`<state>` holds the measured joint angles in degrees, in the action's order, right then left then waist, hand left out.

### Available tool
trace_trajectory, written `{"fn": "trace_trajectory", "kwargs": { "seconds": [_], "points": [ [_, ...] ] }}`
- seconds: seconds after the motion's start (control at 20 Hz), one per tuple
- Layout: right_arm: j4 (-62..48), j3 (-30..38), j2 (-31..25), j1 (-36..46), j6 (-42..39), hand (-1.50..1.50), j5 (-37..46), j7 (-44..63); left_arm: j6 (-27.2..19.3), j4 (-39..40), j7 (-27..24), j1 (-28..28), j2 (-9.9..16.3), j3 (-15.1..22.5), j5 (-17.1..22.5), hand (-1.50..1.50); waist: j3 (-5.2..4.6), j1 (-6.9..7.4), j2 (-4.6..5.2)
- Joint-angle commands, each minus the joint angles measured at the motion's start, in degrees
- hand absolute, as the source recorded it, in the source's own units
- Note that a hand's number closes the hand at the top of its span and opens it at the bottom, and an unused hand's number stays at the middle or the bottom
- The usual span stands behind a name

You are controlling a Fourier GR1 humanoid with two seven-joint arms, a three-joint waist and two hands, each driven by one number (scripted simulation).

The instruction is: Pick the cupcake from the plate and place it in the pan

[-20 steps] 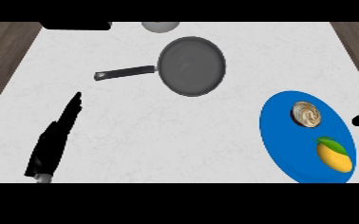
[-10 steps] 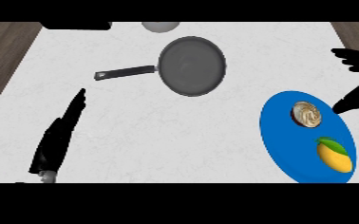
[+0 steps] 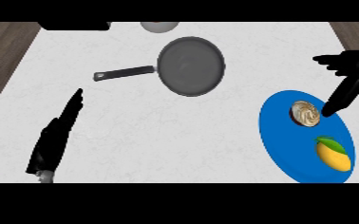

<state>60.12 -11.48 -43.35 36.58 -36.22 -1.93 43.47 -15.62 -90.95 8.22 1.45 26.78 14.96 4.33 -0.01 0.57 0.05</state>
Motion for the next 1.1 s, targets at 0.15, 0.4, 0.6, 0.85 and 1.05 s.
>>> {"fn": "trace_trajectory", "kwargs": {
  "seconds": [0.15,0.4,0.6,0.85,1.05],
  "points": [
    [0.64,0.5,6.84,0.69,-1.4,-1.5,2.17,5.83,-1.4,2.36,-1.01,0.35,-4.88,0.72,-4.64,0.0,-0.01,-0.4,-0.07],
    [-4.4,0.92,5.03,2.53,-5.68,-1.5,5.81,5.07,4.23,-3.01,0.26,2.34,-1.08,-3.69,-1.27,0.0,0.01,0.2,-0.01],
    [-4.16,0.03,8.76,0.61,-2.62,-1.5,9.81,4.9,3.04,0.71,1.28,-0.92,-4.77,-3.25,-4.23,0.0,0.01,-0.14,0.04],
    [-2.44,2.38,9.21,-2.11,-4.54,-1.5,11.09,5.39,8.0,1.15,-0.09,0.82,-2.47,-8.05,-2.4,0.0,0.0,-0.33,-0.06],
    [-5.8,2.41,8.78,-2.92,-5.67,-1.5,14.78,0.83,6.87,0.12,-1.62,2.64,-5.17,-6.38,-5.73,0.0,0.01,-0.22,-0.01]
  ]
}}
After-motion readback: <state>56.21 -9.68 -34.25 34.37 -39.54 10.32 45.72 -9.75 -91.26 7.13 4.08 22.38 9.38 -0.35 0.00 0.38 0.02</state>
